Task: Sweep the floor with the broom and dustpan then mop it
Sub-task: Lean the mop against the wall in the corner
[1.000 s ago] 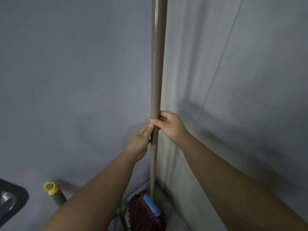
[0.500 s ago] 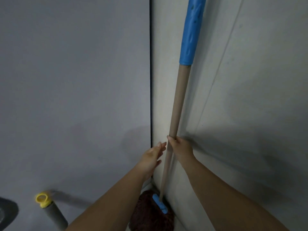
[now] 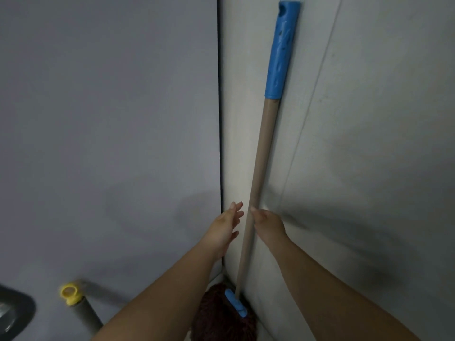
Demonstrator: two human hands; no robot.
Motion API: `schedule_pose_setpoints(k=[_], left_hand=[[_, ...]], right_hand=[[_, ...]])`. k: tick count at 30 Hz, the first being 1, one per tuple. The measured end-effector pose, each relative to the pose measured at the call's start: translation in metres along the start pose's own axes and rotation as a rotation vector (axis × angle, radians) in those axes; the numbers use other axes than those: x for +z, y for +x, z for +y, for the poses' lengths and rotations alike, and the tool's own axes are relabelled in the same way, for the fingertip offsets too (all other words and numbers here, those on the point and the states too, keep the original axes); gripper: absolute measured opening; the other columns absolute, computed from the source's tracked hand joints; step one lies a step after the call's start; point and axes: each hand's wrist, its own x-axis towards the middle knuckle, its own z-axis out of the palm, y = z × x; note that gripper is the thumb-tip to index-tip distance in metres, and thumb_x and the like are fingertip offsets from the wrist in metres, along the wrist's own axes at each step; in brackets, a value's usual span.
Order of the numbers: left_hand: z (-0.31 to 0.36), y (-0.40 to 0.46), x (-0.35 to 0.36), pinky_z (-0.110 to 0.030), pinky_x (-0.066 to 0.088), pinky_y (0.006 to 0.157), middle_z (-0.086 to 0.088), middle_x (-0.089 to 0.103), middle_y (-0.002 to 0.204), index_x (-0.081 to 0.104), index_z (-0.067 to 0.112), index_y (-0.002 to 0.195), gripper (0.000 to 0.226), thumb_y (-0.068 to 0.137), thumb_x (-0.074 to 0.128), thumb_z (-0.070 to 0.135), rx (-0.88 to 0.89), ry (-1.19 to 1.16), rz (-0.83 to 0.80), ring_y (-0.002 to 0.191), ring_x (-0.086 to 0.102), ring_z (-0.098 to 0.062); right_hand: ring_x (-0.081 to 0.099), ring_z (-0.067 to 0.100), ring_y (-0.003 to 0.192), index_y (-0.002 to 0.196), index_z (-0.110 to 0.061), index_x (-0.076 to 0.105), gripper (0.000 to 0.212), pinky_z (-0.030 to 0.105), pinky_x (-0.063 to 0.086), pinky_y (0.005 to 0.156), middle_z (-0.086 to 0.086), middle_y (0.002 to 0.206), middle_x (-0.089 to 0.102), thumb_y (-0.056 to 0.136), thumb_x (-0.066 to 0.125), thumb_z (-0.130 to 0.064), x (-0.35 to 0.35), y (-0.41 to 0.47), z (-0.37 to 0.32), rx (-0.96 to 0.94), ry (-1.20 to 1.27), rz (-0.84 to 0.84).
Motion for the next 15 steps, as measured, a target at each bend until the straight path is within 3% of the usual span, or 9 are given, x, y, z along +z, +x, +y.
schedule_pose_setpoints(k=[3, 5, 8, 10, 15], left_hand=[[0.006, -0.027, -0.007, -0.034, 0.029, 0.109, -0.002, 0.04, 0.147, 0.036, 0.024, 0.143, 0.048, 0.101, 0.023, 0.043, 0.001, 0.009, 0.009, 0.138, 0.033, -0.019], [0.012, -0.051, -0.014, -0.033, 0.031, 0.105, -0.002, 0.047, 0.14, 0.039, 0.024, 0.141, 0.048, 0.101, 0.022, 0.043, 0.01, 0.022, 0.01, 0.132, 0.04, -0.02], [0.02, -0.09, -0.023, -0.03, 0.036, 0.093, 0.002, 0.058, 0.116, 0.049, 0.022, 0.13, 0.042, 0.101, 0.025, 0.042, 0.06, 0.038, 0.012, 0.111, 0.049, -0.015], [0.022, -0.117, -0.03, -0.029, 0.038, 0.088, 0.004, 0.061, 0.104, 0.055, 0.022, 0.118, 0.037, 0.101, 0.028, 0.04, 0.095, 0.039, 0.015, 0.105, 0.052, -0.015], [0.02, -0.187, -0.048, -0.026, 0.042, 0.078, 0.004, 0.064, 0.089, 0.06, 0.024, 0.092, 0.029, 0.1, 0.034, 0.035, 0.189, 0.097, -0.012, 0.089, 0.056, -0.011]], right_hand=[[0.05, 0.023, 0.079, 0.069, -0.014, 0.05, 0.039, 0.033, 0.044, 0.075, 0.002, 0.068, 0.048, 0.095, 0.043, -0.042, 0.006, -0.026, -0.007, 0.007, 0.112, 0.023], [0.051, 0.024, 0.075, 0.059, -0.017, 0.044, 0.043, 0.035, 0.045, 0.075, 0.002, 0.062, 0.047, 0.094, 0.046, -0.042, 0.008, -0.049, -0.011, -0.01, 0.173, 0.041], [0.051, 0.024, 0.073, 0.06, -0.018, 0.045, 0.044, 0.029, 0.042, 0.07, 0.002, 0.064, 0.05, 0.095, 0.043, -0.043, 0.01, -0.091, -0.02, -0.06, 0.133, 0.064], [0.053, 0.023, 0.076, 0.062, -0.017, 0.048, 0.042, 0.034, 0.047, 0.077, 0.004, 0.071, 0.054, 0.096, 0.043, -0.042, 0.013, -0.119, -0.026, -0.098, 0.159, 0.081], [0.054, 0.023, 0.08, 0.063, -0.018, 0.052, 0.04, 0.033, 0.044, 0.077, 0.008, 0.079, 0.058, 0.095, 0.045, -0.04, 0.026, -0.192, -0.037, -0.18, 0.17, 0.122]])
